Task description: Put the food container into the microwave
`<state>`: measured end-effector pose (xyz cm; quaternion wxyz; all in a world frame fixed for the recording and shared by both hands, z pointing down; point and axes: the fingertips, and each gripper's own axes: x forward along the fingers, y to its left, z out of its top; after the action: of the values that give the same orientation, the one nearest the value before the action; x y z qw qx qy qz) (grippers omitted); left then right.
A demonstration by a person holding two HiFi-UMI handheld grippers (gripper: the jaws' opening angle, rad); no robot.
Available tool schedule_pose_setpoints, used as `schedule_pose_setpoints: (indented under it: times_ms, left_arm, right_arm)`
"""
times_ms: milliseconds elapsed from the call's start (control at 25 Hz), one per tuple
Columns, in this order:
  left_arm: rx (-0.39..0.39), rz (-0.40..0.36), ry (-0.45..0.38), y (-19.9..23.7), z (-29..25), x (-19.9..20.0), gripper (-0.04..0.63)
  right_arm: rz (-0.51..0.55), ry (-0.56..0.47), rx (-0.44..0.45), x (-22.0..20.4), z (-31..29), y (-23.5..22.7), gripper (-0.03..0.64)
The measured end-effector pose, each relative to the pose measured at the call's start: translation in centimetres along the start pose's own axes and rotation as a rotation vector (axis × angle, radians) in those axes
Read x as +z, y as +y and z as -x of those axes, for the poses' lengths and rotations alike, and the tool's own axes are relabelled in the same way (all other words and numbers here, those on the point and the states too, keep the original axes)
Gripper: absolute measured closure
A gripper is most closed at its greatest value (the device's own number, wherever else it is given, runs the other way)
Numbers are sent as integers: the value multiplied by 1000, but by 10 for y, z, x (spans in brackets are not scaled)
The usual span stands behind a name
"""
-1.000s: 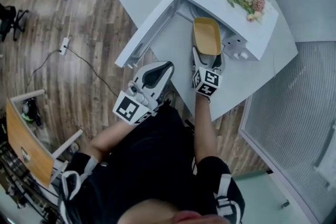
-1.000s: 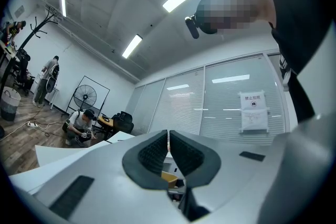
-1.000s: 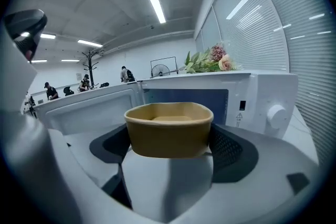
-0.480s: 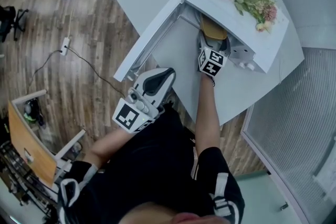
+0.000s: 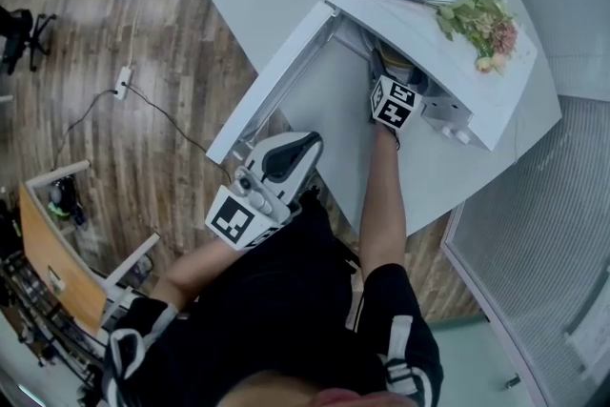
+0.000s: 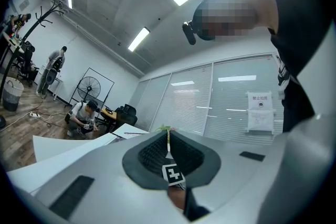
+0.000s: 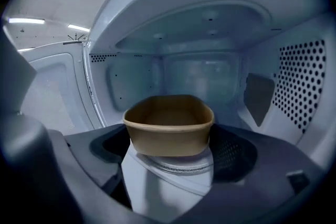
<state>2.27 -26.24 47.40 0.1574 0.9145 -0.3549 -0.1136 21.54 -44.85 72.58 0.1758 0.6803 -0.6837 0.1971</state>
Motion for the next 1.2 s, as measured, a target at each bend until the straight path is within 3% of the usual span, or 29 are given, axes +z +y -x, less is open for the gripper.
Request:
schedule_pose_setpoints:
  times_ms: [800,1000,1200]
  left_arm:
    - [-18,11,35,-1,-9,-9,563]
    - [-27,16,31,-10,-5,-7,563]
    - [-35,9,27,-22,3,0,563]
  right_arm:
    - [-7,73,-1,-20,-15,-7,120]
    - [-13,67,-8,-23,16,0,120]
    - [-34,53,27,-13,84,17,144]
